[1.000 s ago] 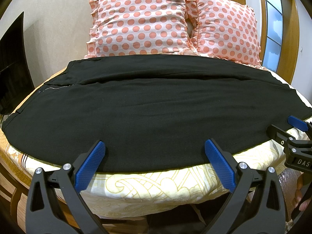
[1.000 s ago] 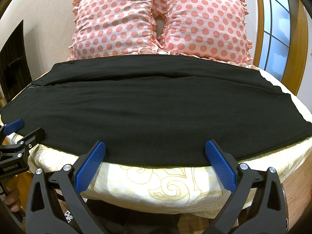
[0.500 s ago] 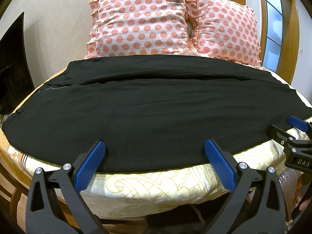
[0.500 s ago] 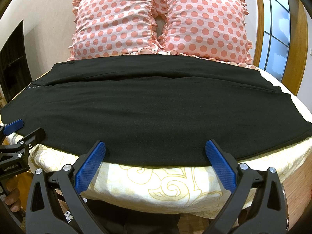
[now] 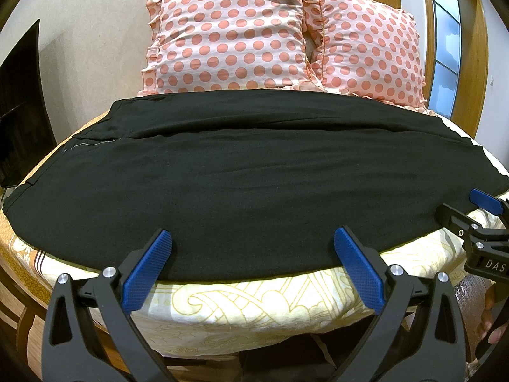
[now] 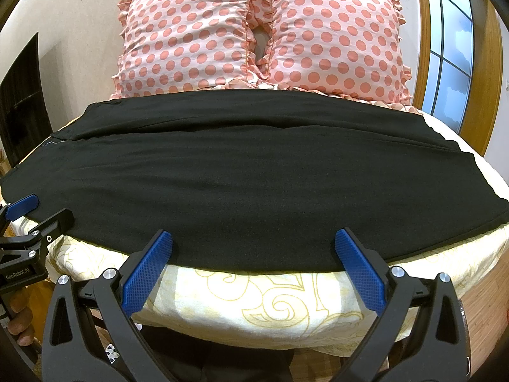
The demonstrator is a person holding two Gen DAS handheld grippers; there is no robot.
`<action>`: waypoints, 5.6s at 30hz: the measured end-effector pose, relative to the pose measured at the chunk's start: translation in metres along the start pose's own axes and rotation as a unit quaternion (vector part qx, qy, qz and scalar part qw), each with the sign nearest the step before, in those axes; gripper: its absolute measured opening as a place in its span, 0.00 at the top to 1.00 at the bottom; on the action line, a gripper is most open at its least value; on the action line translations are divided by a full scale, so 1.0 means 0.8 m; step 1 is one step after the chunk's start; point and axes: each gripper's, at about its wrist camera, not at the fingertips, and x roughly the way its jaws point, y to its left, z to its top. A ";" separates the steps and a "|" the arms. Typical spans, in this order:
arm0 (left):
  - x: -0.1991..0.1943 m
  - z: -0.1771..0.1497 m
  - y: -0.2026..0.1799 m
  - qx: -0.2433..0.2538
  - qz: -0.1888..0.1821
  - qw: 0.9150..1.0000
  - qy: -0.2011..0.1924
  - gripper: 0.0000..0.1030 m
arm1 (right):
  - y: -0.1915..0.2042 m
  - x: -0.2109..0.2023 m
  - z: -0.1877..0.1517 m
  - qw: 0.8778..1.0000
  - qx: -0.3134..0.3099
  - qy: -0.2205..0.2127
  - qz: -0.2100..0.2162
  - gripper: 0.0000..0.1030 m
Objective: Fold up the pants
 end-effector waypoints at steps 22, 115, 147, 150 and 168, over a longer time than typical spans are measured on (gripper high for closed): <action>0.000 0.000 0.000 0.000 0.000 1.000 -0.001 0.02 | 0.000 0.000 0.000 1.000 0.000 0.000 0.000 0.01; 0.122 0.265 0.187 -0.174 -0.077 0.981 0.027 0.02 | -0.372 -0.003 0.032 0.868 0.486 -0.055 -0.084 0.97; 0.024 0.126 0.221 -0.235 0.019 0.972 0.027 0.91 | -0.417 -0.022 0.032 0.880 0.457 -0.064 -0.113 0.97; 0.013 0.064 0.222 -0.269 0.034 0.961 0.046 0.91 | -0.419 -0.016 0.022 0.879 0.461 -0.048 -0.115 0.97; -0.015 0.033 0.229 -0.304 0.014 0.952 0.016 0.92 | -0.432 -0.055 0.032 0.881 0.456 -0.083 -0.091 0.97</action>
